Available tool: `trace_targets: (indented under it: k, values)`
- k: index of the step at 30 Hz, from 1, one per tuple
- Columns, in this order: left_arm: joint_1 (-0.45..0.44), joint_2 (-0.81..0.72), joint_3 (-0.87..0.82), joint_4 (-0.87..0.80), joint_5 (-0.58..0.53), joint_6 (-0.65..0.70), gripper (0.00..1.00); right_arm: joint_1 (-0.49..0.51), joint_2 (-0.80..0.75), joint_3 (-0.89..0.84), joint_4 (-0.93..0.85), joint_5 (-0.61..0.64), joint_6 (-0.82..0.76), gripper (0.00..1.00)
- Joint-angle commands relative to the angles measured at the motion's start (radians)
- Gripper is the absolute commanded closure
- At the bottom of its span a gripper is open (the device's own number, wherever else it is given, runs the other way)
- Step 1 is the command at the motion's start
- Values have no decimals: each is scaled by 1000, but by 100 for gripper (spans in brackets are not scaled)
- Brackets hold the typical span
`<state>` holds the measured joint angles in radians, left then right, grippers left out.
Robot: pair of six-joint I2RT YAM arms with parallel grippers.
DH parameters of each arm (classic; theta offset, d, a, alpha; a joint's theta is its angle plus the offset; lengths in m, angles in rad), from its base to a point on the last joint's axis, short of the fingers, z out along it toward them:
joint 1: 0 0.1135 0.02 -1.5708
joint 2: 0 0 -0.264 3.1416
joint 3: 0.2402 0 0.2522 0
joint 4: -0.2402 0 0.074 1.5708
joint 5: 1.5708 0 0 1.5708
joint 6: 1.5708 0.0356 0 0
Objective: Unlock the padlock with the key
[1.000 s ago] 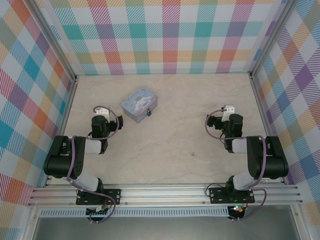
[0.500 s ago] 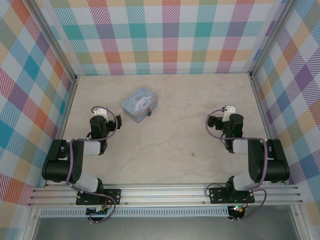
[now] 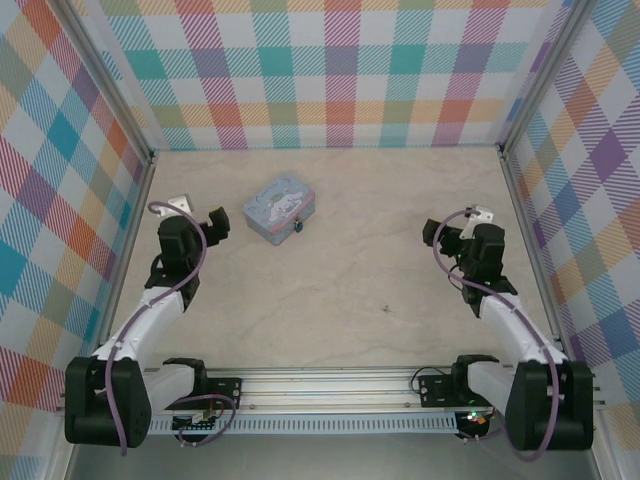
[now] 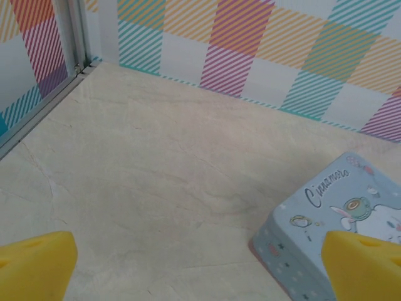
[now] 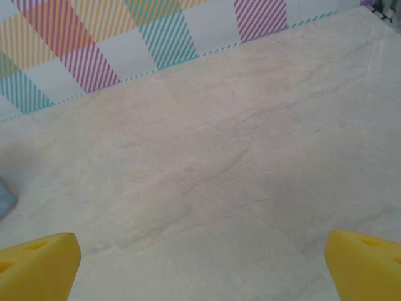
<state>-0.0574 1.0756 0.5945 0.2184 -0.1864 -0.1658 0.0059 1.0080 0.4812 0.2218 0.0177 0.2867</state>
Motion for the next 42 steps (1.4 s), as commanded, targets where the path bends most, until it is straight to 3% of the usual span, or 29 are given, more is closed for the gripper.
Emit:
trace_targets:
  k: [1,10,17,29,35,42]
  values:
    - [-5,-47,61,-263,35,-122,0,-5,-113,50,-214,-23,160,0]
    - [-13,-144,74,-348,296,-257,0,0,-248,97,-558,-186,268,0]
    - [-86,-67,143,-361,349,-251,0,48,-293,43,-599,-215,328,0]
    - [-237,292,427,-415,282,-181,0,139,-271,36,-639,-163,367,0]
    - [-243,546,671,-534,248,-128,0,171,-227,56,-627,-149,370,0]
    - [-243,798,934,-580,306,-92,0,210,-158,84,-606,-129,360,0]
